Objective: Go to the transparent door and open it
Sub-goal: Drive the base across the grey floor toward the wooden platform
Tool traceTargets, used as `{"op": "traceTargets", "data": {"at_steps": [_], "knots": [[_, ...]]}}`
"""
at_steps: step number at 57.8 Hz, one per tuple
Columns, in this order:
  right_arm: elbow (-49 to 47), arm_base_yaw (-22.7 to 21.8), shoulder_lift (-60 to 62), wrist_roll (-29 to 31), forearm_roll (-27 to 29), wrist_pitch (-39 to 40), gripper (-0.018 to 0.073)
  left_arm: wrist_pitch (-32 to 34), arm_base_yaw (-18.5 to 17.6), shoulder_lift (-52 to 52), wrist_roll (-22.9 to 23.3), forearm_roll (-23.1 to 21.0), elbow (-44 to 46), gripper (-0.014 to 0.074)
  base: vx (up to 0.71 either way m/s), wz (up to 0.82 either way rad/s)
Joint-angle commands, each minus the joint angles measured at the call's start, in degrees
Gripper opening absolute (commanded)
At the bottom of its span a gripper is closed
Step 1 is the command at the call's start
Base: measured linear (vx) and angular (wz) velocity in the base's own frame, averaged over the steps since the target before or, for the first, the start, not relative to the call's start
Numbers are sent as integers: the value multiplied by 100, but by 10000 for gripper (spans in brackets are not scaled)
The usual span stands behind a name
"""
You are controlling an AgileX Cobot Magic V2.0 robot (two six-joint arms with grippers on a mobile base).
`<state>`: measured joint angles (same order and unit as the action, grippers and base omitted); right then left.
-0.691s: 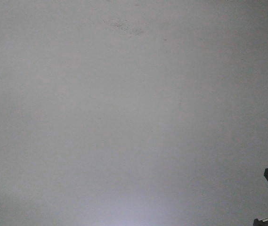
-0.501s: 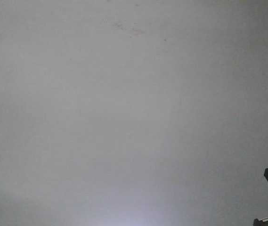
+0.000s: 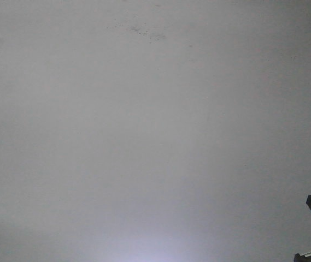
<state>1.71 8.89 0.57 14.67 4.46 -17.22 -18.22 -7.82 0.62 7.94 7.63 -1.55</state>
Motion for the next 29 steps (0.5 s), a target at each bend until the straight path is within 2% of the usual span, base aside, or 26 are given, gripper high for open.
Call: {"op": "traceTargets", "data": {"at_steps": [1,29], "knots": [[83,-33,80,35,-23,463,-1,450,-17,74,9,-16,-128,3,1,-2],[83,-33,80,35,-23,463,-1,450,-17,74,9,-16,-128,3,1,-6]]}}
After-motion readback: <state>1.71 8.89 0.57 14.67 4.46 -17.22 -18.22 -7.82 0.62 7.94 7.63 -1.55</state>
